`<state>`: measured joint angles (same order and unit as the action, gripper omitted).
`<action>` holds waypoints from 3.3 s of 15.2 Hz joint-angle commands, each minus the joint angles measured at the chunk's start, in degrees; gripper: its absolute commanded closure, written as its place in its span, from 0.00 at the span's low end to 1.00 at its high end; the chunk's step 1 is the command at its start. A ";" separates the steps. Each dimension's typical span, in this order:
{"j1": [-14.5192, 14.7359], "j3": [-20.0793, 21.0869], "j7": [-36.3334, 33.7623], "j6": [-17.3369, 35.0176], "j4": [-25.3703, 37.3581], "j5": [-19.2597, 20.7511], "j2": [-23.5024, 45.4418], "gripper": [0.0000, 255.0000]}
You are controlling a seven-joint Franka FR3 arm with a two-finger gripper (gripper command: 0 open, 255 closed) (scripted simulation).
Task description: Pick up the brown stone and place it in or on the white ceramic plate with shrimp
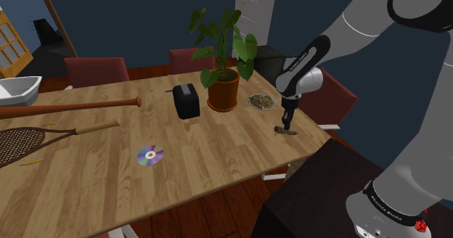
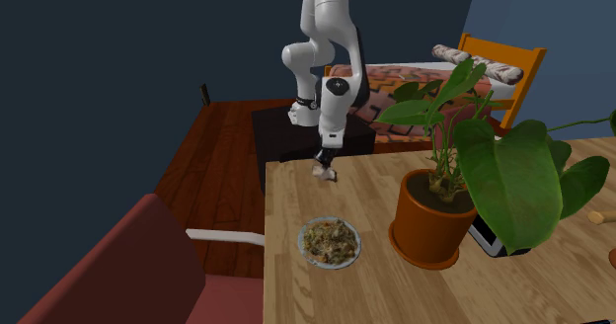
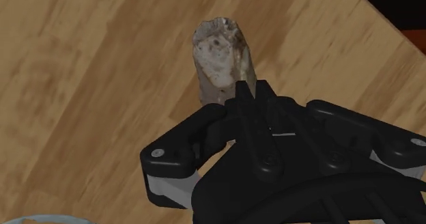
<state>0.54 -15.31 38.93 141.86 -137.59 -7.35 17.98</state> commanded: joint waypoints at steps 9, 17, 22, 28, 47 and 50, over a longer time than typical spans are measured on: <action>-3.22 6.21 5.20 27.21 -11.87 -10.14 -1.98 0.00; -7.34 11.17 8.39 31.78 -9.57 -13.91 4.68 0.00; -7.34 11.17 8.39 31.77 -9.57 -13.90 4.68 0.00; -7.33 11.16 8.38 31.77 -9.57 -13.89 4.67 1.00; 0.86 0.78 -0.02 21.25 -12.75 -3.55 -8.91 1.00; 1.60 -0.56 -2.20 18.82 -13.03 -0.62 -11.77 1.00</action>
<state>1.88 -15.48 37.45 161.41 -150.54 -8.87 7.03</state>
